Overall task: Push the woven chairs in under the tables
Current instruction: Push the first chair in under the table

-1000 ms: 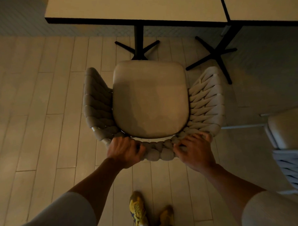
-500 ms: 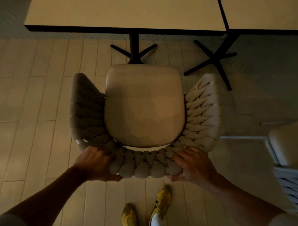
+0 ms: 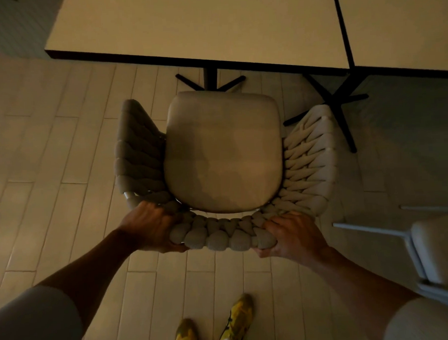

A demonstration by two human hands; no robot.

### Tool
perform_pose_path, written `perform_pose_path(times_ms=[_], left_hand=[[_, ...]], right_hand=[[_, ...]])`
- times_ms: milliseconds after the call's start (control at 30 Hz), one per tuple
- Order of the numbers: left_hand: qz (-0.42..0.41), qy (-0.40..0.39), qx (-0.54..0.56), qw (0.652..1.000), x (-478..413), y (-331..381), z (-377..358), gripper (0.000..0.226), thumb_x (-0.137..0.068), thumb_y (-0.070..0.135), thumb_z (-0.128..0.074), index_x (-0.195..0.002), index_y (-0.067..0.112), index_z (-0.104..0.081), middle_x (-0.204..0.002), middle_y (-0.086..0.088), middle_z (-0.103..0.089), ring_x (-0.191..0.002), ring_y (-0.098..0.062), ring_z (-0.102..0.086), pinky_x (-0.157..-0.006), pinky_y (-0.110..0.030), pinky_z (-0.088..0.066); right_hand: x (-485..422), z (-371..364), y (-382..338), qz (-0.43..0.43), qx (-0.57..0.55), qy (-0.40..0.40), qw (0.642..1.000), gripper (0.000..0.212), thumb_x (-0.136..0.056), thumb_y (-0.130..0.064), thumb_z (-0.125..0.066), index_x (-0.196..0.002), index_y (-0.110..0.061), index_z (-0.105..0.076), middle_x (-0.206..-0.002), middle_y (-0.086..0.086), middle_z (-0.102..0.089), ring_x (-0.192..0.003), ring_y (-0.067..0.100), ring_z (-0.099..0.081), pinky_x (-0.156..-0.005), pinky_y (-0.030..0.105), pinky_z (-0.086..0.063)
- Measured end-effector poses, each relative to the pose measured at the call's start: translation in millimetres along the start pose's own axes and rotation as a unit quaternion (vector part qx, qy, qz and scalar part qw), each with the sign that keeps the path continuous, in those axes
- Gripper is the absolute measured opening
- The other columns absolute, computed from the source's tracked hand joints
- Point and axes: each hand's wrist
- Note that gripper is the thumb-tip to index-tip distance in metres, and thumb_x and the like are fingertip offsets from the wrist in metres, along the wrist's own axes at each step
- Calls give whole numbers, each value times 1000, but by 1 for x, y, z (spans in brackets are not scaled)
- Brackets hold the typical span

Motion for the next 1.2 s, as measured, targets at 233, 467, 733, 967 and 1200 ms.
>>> perform_pose_path(times_ms=[233,467,733,967,1200], left_hand=[[19,-25,0,999,-26,-15,4,88,-72,100,-23,-109,38,-73,-94,16,-75,-76,-7,-68,-73,-25,-57],[34,-53,5,998,-35,-18,4,101,-66,102,-6,-114,41,-70,-91,18,-74,-73,-4,-66,-69,-24,-56],[29,-65,-3,997,-55,-24,7,102,-63,103,-6,-112,40,-69,-91,18,-72,-70,-3,-64,-66,-25,-56],[18,-55,-26,998,-68,-25,14,95,-68,103,-19,-113,37,-71,-92,16,-74,-71,-6,-65,-67,-22,-52],[3,-56,-28,998,-86,-34,28,97,-66,103,-13,-111,40,-70,-90,18,-74,-71,-4,-65,-64,-19,-45]], right_hand=[[-24,-4,27,2,-1,-8,1000,59,-70,-84,-63,-80,-26,-74,-76,-11,-72,-69,14,-68,-69,29,-47],[-31,0,36,8,11,-35,999,61,-66,-86,-65,-81,-27,-74,-77,-12,-71,-72,12,-67,-70,27,-43],[-40,5,47,-42,-22,-84,995,55,-68,-83,-64,-83,-31,-73,-79,-15,-71,-73,13,-67,-74,30,-46],[-49,18,51,-43,-32,-76,996,46,-63,-73,-73,-82,-31,-74,-79,-16,-73,-72,11,-67,-74,30,-49],[-58,23,55,-84,-39,-105,990,50,-63,-77,-71,-87,-33,-76,-84,-16,-75,-78,11,-69,-76,27,-48]])
Point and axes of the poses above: each hand's wrist, its own x-axis away from the middle knuckle, its own z-axis out of the back of the hand, y = z × x
